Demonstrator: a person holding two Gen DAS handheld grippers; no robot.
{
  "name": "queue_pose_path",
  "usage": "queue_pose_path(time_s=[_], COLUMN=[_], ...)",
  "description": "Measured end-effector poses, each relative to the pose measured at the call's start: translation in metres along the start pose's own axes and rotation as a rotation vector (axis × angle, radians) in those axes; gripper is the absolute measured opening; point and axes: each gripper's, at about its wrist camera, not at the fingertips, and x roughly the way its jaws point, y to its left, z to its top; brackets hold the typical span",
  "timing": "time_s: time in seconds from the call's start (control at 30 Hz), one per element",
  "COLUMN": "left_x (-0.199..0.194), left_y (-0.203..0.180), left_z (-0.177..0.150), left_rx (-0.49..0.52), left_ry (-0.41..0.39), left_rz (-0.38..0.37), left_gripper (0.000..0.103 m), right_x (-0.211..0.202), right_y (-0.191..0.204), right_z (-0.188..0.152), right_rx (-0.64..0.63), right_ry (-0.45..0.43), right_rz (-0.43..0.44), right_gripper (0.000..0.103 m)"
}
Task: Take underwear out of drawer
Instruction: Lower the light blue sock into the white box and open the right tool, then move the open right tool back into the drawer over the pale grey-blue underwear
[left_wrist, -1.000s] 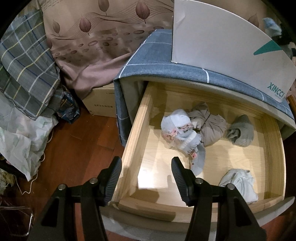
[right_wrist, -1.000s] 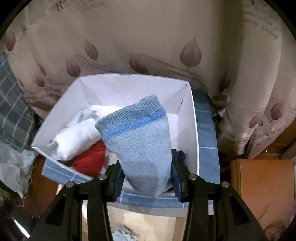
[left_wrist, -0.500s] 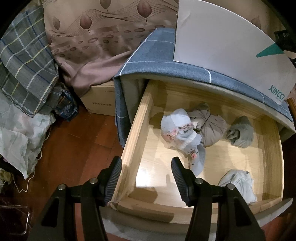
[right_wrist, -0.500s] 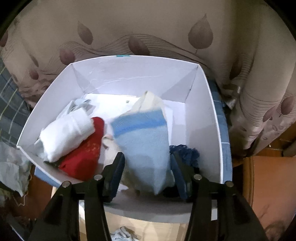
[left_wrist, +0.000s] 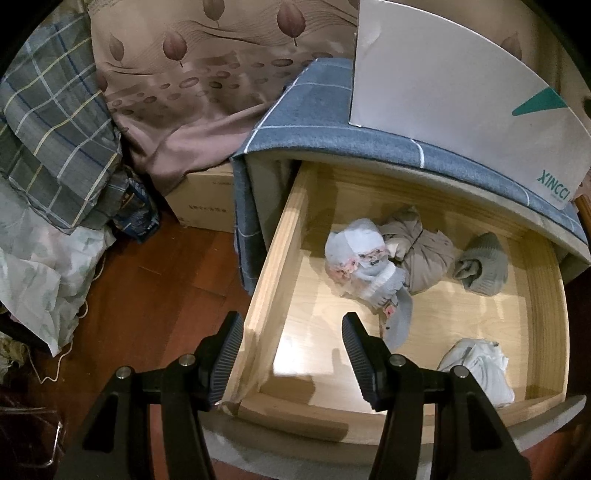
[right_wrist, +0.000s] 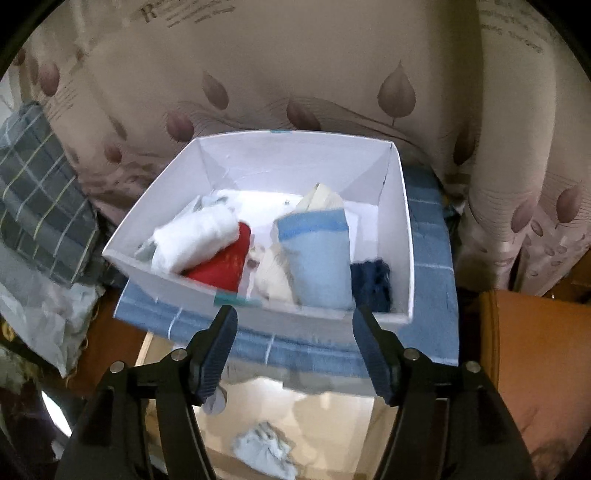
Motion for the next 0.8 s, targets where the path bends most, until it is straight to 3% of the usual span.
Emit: queue_pose_path(time_s=[0.17, 0.47, 0.8], left_x=[-0.001, -0.003, -0.003], left_y=[0.002, 0.002, 0.003], left_z=[0.0, 0.0, 0.0], left_rx=[-0.005, -0.002, -0.007], left_ry=[0.001, -0.001, 0.003], left_rz=[0.0, 0.001, -0.009], left_gripper=[0.057, 0.057, 0.057], right_x=[0.003, 0.085, 0.154], right_y=[0.005, 0.032, 0.054], right_z=[-0.036, -0.121, -0.164], right_rx=[-0.026, -0.086, -0.086], right_ry=[0.081, 0.415, 0.634], right_rz=[0.037, 0.077, 0.038], right_gripper=[0.063, 0.063, 0.073])
